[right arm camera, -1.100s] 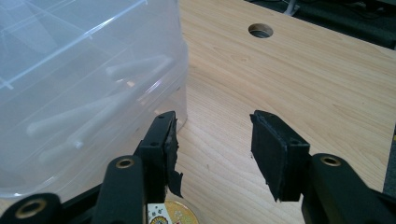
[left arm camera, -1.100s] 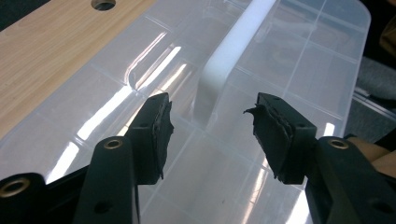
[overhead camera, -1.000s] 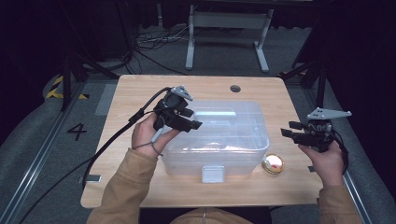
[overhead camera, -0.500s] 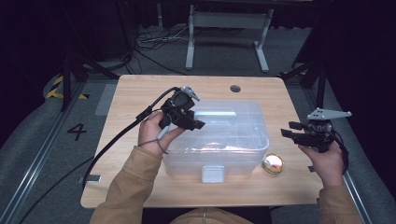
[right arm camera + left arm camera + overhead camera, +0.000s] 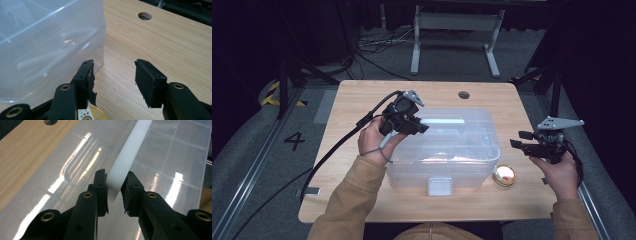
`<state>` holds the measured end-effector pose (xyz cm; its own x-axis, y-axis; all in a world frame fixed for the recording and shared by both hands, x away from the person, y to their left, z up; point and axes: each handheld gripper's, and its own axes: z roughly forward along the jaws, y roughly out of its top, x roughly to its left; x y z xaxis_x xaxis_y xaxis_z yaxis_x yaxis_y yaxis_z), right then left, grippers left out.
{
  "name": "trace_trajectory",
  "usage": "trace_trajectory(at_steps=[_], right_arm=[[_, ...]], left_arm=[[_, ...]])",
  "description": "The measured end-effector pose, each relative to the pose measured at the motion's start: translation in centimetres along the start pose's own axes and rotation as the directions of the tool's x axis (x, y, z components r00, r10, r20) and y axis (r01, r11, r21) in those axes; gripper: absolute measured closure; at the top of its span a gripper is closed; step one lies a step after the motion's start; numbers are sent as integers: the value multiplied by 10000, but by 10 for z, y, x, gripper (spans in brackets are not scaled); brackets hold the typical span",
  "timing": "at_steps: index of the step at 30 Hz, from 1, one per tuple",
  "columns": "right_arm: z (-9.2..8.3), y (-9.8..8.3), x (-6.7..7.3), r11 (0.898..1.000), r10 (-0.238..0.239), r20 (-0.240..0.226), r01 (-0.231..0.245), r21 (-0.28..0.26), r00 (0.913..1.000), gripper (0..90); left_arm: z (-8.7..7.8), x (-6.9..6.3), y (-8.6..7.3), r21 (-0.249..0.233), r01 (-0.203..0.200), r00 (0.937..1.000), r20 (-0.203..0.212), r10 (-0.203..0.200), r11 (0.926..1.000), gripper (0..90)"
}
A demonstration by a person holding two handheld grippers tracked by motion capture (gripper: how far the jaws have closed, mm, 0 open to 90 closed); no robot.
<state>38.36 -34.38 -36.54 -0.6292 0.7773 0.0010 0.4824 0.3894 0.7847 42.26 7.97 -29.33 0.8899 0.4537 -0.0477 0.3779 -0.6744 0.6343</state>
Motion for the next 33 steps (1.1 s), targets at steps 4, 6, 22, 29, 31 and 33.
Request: trace_trajectory(at_steps=[4,6,22,29,31,33], right_arm=[[0,0,1,10000,3,-58,-3,-23,10000,504],[-1,0,1,10000,-22,-109,21,-88,9999,507],[-9,0,1,9987,34,-350,-51,-501,9994,520],[-9,0,4,9973,-226,-486,191,-710,9986,573],[-8,-1,6,9959,-507,-526,466,-770,9973,597],[-8,-1,8,9942,-721,-561,672,-842,9958,612]], left_arm=[[-1,1,2,7,94,9999,56,-94,10000,754],[-3,3,6,105,191,9998,8,-191,9998,754],[-12,28,26,255,860,9945,577,-873,9960,746],[-15,34,33,252,946,9940,520,-958,9952,742],[-16,36,36,298,963,9942,443,-976,9949,741],[-17,37,38,320,990,9941,407,-1003,9946,741]])
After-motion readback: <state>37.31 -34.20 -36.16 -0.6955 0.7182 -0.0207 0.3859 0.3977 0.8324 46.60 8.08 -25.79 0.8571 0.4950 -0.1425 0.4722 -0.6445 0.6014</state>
